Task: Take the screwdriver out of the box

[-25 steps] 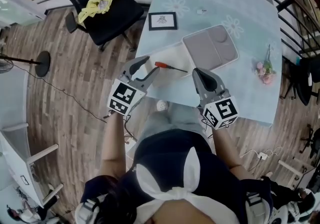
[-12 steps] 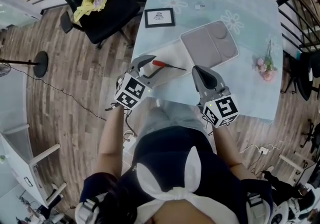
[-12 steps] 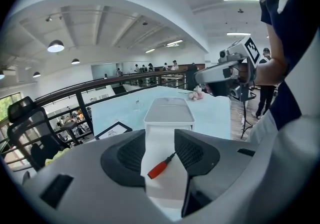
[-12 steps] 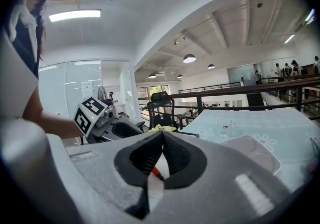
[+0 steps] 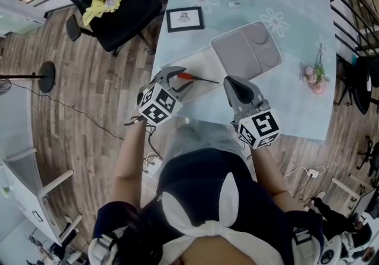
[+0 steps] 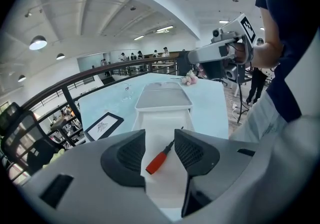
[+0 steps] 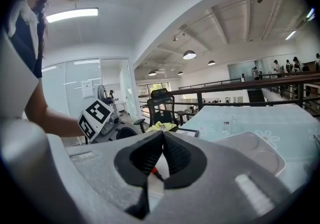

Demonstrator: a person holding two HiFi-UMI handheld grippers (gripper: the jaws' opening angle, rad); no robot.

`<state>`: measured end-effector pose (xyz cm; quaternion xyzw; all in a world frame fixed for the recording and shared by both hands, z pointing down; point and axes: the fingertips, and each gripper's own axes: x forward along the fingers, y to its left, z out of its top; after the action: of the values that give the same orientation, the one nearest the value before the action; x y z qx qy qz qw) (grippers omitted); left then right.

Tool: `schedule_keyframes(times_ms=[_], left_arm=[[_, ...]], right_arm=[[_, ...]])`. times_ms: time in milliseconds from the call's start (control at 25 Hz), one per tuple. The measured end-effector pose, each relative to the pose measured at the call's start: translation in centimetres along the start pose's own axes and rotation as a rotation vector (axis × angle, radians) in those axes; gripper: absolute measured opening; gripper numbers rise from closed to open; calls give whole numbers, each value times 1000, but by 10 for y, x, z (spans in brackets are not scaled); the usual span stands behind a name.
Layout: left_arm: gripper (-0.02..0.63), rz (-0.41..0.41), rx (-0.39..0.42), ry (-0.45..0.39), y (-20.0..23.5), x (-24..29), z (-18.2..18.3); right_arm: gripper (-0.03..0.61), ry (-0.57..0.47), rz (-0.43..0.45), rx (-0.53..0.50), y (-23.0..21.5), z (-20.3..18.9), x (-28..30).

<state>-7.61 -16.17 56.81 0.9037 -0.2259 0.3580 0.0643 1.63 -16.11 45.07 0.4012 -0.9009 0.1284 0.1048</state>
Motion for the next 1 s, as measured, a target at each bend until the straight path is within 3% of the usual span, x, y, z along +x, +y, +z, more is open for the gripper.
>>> schedule_keyframes(times_ms=[520,760,1000], left_arm=[[181,-76,24,121,-1,34,-26],[186,-109,104,196,-5,49,-34],[186,-139,134,247,-9,62,-42]], right_arm=[[-2,39,19,7,-7,-9,13],[-2,37,15,14,-13,-10,19],[-2,40,9,16,-19,-9,21]])
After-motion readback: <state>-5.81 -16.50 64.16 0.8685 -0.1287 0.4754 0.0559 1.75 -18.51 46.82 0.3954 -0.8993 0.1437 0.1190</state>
